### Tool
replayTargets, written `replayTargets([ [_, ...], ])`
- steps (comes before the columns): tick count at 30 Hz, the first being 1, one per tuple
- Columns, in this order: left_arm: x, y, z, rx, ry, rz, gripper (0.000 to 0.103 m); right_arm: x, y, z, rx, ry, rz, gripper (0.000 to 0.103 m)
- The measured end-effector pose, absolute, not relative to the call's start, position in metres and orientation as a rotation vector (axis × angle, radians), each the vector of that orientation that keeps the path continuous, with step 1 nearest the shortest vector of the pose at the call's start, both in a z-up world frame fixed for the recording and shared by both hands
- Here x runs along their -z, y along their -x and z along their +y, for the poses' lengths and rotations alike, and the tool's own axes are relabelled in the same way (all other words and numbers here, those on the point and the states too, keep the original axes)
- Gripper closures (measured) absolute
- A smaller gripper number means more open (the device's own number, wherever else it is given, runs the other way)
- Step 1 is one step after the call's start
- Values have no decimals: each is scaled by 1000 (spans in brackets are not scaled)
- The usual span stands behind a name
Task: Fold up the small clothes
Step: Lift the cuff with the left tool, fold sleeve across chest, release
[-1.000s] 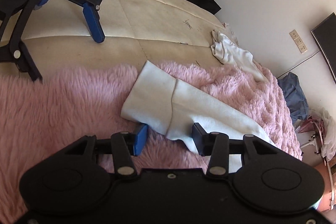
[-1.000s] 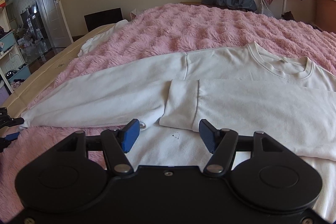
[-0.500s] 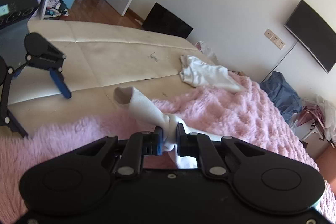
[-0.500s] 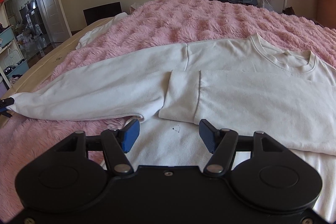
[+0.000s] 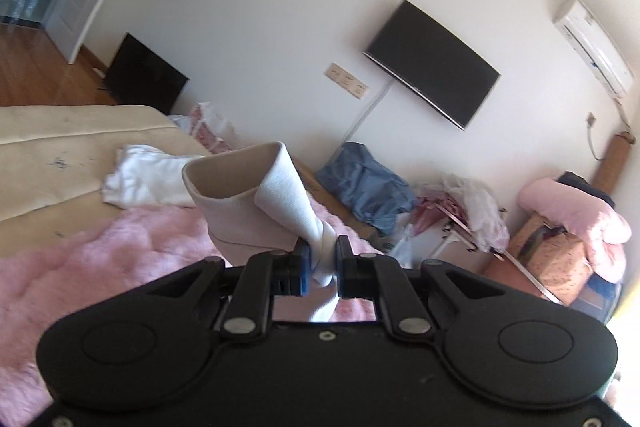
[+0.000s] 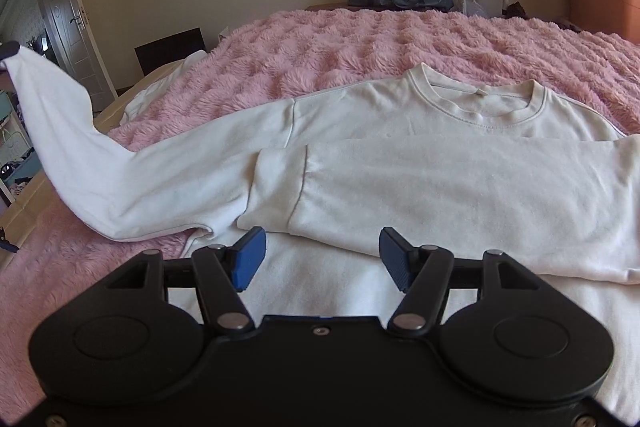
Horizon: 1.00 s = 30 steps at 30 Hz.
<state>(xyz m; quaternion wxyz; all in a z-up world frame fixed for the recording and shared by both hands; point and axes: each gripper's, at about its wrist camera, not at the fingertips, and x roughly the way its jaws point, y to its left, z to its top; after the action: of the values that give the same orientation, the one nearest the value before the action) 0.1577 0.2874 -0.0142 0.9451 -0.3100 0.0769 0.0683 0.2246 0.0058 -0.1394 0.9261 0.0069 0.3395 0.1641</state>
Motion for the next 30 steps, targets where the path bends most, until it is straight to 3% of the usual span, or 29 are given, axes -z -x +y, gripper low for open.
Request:
replayTargets([
  [9, 32, -240, 134, 161, 621, 268, 94, 128, -221, -80, -225, -56, 662, 38],
  [19, 134, -292, -37, 397, 569, 535, 96, 123, -196, -190, -79, -56, 657, 37],
  [26, 204, -293, -105, 475, 418, 723, 97, 138, -191, -229, -9, -85, 688, 37],
  [29, 206, -289, -109, 522, 416, 727, 93, 144, -196, -236, 5, -112, 695, 37],
  [30, 201, -285, -107, 535, 419, 715, 84, 145, -198, -237, 6, -122, 694, 37],
])
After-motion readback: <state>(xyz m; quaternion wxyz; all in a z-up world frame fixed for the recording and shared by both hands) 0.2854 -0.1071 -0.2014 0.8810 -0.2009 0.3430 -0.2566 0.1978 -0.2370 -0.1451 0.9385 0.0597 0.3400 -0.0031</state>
